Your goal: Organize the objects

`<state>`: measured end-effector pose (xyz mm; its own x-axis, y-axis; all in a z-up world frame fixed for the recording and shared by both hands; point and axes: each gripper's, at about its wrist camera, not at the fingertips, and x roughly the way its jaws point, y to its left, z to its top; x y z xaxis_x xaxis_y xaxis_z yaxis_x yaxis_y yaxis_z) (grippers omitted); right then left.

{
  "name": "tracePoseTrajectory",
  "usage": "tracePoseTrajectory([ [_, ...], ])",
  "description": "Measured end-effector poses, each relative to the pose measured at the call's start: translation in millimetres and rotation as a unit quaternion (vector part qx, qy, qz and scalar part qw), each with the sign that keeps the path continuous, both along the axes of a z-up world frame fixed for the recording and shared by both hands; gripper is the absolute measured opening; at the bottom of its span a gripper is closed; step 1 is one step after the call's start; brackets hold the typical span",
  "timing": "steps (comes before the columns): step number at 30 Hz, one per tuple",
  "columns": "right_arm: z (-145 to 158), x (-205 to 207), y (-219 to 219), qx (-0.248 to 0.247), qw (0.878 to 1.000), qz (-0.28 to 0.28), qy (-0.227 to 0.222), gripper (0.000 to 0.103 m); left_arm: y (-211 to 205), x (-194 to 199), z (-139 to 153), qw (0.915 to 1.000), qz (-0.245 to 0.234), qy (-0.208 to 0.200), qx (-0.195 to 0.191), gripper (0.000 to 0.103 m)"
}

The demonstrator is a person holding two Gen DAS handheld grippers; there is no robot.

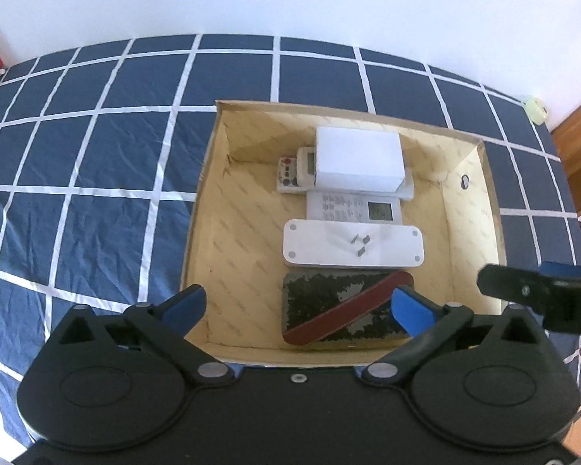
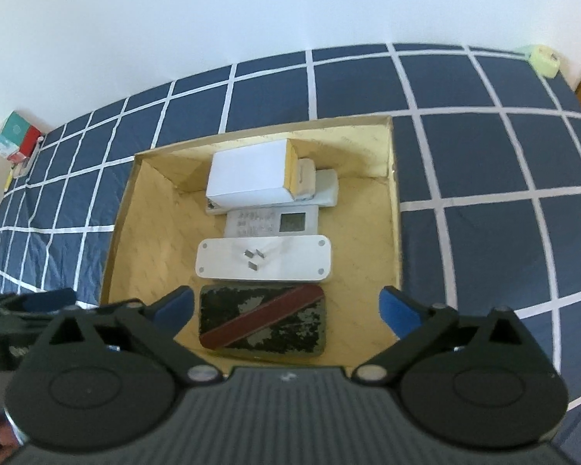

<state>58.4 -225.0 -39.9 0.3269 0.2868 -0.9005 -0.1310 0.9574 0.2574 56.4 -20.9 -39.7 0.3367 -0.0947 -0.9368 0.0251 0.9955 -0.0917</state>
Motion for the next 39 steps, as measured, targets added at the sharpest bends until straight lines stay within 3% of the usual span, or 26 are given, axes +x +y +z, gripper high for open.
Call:
tracePoseTrajectory([
  [17, 19, -18, -7, -0.007, 1.000, 0.002, -0.015, 0.103, 8, -15, 30, 0.9992, -0.003, -0.035, 0.020, 0.103],
  [39, 23, -20, -3, -0.013, 1.000, 0.006, -0.019, 0.103, 9, -16, 37, 0.9986, -0.004, -0.046, 0.027, 0.103],
])
